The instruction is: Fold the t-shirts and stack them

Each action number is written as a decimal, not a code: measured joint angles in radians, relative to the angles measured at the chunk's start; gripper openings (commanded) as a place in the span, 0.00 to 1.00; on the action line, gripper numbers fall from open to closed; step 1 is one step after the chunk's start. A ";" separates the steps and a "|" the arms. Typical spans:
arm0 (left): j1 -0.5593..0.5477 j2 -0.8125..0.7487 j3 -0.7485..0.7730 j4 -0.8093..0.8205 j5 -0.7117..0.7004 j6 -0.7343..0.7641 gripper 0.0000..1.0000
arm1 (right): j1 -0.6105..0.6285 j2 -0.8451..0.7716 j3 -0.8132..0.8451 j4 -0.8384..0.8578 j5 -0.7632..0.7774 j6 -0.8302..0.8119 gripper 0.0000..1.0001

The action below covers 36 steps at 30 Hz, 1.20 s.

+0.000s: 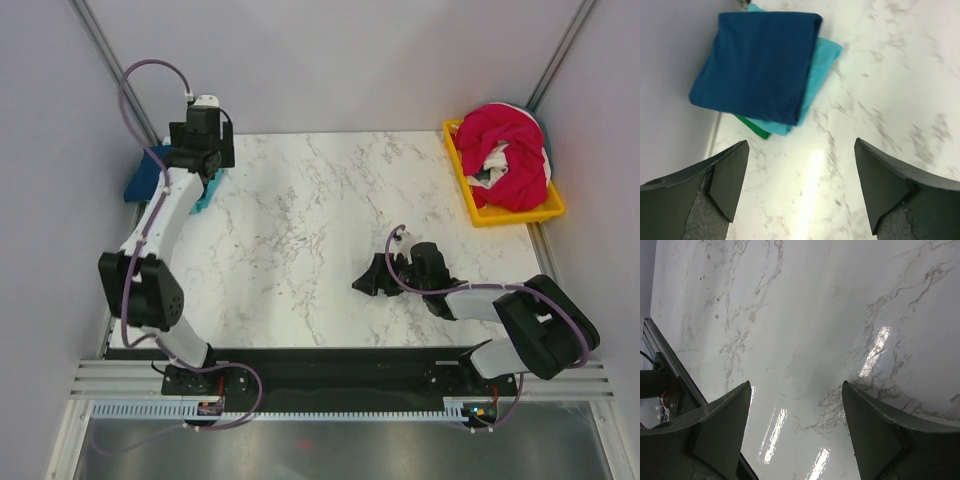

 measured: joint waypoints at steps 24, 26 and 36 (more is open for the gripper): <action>-0.021 -0.954 -0.877 -0.049 0.600 -0.260 0.99 | 0.000 -0.103 -0.006 -0.129 0.048 0.006 0.88; -0.025 -0.938 -0.877 -0.045 0.628 -0.264 0.99 | 0.000 -0.108 -0.006 -0.137 0.049 0.013 0.90; -0.099 -0.894 -0.877 -0.040 0.681 -0.267 1.00 | 0.005 -0.138 -0.005 -0.178 0.074 0.038 0.95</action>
